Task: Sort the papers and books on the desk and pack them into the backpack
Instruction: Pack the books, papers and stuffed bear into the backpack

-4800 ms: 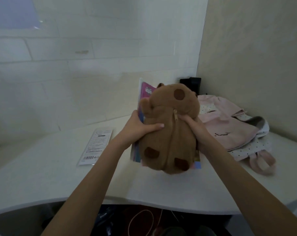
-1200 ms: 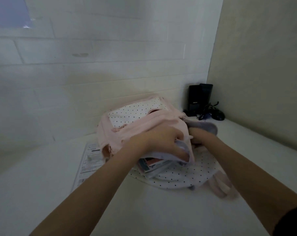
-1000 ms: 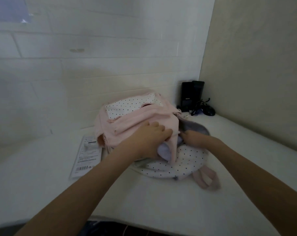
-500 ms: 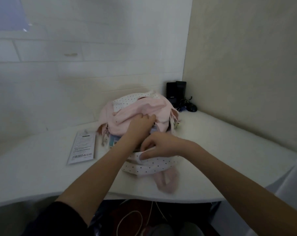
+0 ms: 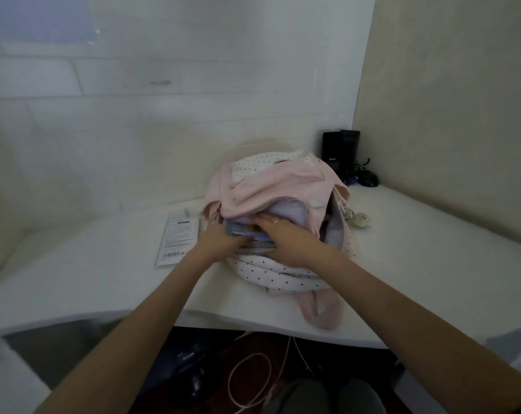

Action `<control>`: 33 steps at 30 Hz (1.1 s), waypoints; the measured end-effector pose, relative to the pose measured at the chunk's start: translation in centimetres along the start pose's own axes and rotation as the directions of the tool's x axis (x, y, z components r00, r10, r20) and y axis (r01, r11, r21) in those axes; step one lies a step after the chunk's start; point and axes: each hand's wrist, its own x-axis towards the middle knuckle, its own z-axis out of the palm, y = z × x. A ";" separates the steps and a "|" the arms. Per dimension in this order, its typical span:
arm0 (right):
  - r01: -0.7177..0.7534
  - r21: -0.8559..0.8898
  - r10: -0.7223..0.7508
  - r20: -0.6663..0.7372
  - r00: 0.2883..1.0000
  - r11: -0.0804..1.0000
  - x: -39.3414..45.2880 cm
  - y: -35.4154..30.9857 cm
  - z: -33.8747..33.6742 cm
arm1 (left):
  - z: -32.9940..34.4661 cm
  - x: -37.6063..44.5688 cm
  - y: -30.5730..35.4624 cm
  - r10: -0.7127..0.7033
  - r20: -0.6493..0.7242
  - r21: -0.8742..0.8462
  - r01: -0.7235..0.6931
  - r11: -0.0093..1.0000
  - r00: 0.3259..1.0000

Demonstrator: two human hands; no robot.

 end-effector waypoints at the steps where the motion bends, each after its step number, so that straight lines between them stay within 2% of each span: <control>1: -0.023 -0.084 0.022 -0.015 1.000 0.996 0.0 0.3 0.5 | 0.3 -0.3 0.0 -0.039 0.076 0.084 0.032 0.996 0.996; 2: -0.031 -0.161 0.016 -0.094 0.995 0.986 -0.1 0.5 0.6 | 0.6 -0.6 -0.1 -0.071 0.124 0.196 0.045 0.980 0.990; 3: -0.029 -0.233 -0.027 -0.234 0.972 0.972 -0.2 0.6 0.4 | 0.6 -0.7 -0.3 -0.096 0.135 0.283 0.055 0.958 0.986; 5: -0.092 -0.383 -0.109 -0.471 0.875 0.919 -0.2 1.1 -0.5 | 0.5 -0.8 -0.4 -0.082 0.108 0.291 0.047 0.956 0.991; 6: -0.141 -0.443 -0.123 -0.516 0.848 0.885 0.1 1.7 -0.9 | 0.5 -0.9 -0.5 -0.054 0.079 0.271 0.031 0.962 0.995; 8: -0.216 -0.494 -0.059 -0.484 0.873 0.842 0.4 3.1 -0.8 | 0.9 -1.4 -0.6 -0.003 -0.001 0.244 0.003 0.970 1.000; 11: -0.418 -0.491 0.187 -0.451 0.873 0.765 0.3 4.0 -0.8 | 2.5 -1.5 -0.8 0.069 -0.072 0.221 -0.052 0.974 0.995; 13: -0.541 -0.358 0.353 -0.471 0.808 0.761 0.3 4.0 -1.6 | 3.2 -1.3 -0.9 0.092 -0.099 0.201 -0.070 0.977 0.991; 14: -0.561 -0.228 0.411 -0.477 0.777 0.795 0.5 3.9 -2.1 | 3.4 -1.2 -0.7 0.100 -0.114 0.190 -0.077 0.979 0.988; 15: -0.540 -0.070 0.462 -0.433 0.774 0.839 0.8 3.5 -2.6 | 3.6 -1.0 -0.4 0.101 -0.126 0.163 -0.080 0.983 0.987; 17: -0.381 0.242 0.448 -0.381 0.809 0.893 1.5 1.8 -3.7 | 4.3 -0.7 0.5 0.122 -0.147 0.140 -0.101 0.985 0.982; 18: -0.277 0.374 0.422 -0.396 0.815 0.885 1.8 0.5 -4.2 | 4.9 -0.5 1.1 0.147 -0.150 0.163 -0.122 0.979 0.978; 19: -0.175 0.456 0.393 -0.444 0.805 0.873 2.1 -0.7 -4.7 | 5.7 -0.4 1.8 0.160 -0.148 0.184 -0.131 0.974 0.976; 21: -0.072 0.424 0.294 -0.488 0.822 0.903 2.5 -2.4 -5.4 | 7.4 0.0 3.6 0.111 -0.159 0.167 -0.084 0.982 0.981; 22: -0.108 0.350 0.263 -0.435 0.861 0.930 2.6 -2.7 -5.6 | 7.8 0.2 4.3 0.072 -0.164 0.166 -0.045 0.985 0.984; 24: -0.295 0.053 0.300 -0.182 0.937 0.954 2.2 -1.9 -5.3 | 7.9 0.4 3.7 0.046 -0.145 0.204 -0.016 0.979 0.988; 26: -0.400 -0.202 0.409 0.002 0.912 0.894 0.9 -0.3 -4.0 | 6.5 0.0 2.8 0.005 -0.091 0.184 0.012 0.983 0.996; 27: -0.396 -0.275 0.418 0.026 0.908 0.876 0.1 0.5 -3.2 | 6.2 0.2 2.5 -0.020 -0.070 0.168 0.031 0.985 0.997; 28: -0.374 -0.323 0.403 0.026 0.915 0.870 -0.5 1.0 -2.6 | 6.8 1.1 2.2 -0.064 -0.077 0.154 0.075 0.985 0.995; 29: -0.349 -0.348 0.377 0.015 0.926 0.870 -1.0 1.3 -2.3 | 7.3 1.4 1.7 -0.104 -0.058 0.225 0.115 0.968 0.993; 30: -0.325 -0.347 0.354 0.021 0.935 0.880 -1.3 1.4 -2.3 | 7.4 1.1 -0.3 -0.044 -0.078 0.290 0.065 0.955 0.996; 31: -0.309 -0.325 0.341 0.044 0.939 0.894 -1.4 1.2 -2.7 | 7.3 1.2 -0.6 -0.120 -0.091 0.339 0.144 0.930 0.989; 32: -0.300 -0.296 0.338 0.087 0.937 0.907 -1.5 0.8 -3.3 | 7.4 1.1 -1.0 -0.108 -0.103 0.351 0.138 0.926 0.989; 33: -0.299 -0.272 0.343 0.130 0.930 0.915 -1.5 0.2 -3.7 | 6.8 1.3 -1.4 -0.037 -0.213 0.367 0.115 0.923 0.976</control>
